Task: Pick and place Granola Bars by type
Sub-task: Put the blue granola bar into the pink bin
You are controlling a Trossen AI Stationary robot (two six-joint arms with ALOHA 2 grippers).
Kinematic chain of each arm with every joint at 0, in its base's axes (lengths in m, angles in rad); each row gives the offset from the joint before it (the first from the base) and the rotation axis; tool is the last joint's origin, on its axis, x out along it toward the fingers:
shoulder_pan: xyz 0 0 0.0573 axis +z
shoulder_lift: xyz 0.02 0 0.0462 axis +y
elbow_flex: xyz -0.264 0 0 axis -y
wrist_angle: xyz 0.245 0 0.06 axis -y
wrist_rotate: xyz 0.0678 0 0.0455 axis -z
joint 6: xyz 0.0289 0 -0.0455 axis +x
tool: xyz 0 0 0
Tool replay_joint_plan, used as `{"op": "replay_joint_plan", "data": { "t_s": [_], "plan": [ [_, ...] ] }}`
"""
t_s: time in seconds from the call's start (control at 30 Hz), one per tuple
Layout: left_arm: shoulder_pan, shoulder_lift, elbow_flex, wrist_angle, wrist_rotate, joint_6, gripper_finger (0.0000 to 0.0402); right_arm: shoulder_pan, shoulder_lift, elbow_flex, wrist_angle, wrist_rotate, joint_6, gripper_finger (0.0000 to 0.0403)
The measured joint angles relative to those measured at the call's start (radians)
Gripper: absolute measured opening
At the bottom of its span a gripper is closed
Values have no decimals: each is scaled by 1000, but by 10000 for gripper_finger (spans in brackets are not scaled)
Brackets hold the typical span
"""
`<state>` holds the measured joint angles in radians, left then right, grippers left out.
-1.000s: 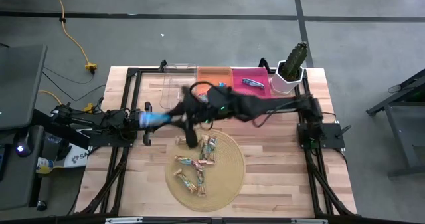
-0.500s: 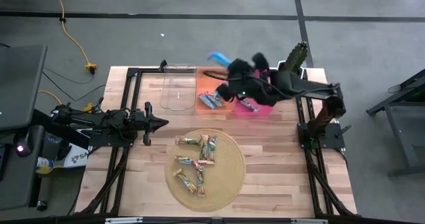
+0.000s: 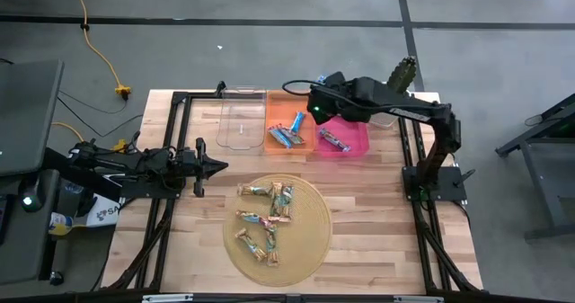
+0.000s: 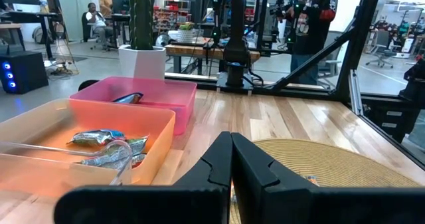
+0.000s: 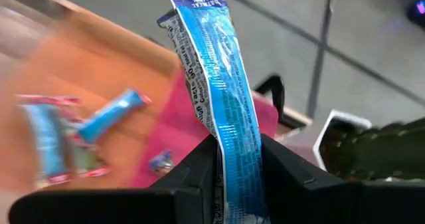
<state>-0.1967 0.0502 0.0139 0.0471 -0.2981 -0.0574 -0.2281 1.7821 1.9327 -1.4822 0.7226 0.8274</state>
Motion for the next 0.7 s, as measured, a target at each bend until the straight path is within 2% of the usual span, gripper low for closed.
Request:
{"op": "replay_joint_plan", "data": {
  "t_s": [0.13,0.33,0.5,0.7],
  "plan": [
    [0,0,0,0,0,0,1,-56,1,-200,122,-65,-13,84],
    [0,0,0,0,0,0,1,-112,-8,-491,408,-194,-64,84],
    [0,0,0,0,0,0,1,-167,-10,-653,565,-269,-129,84],
    [0,0,0,0,0,0,1,-225,-11,-785,757,-375,-213,84]
  ]
}}
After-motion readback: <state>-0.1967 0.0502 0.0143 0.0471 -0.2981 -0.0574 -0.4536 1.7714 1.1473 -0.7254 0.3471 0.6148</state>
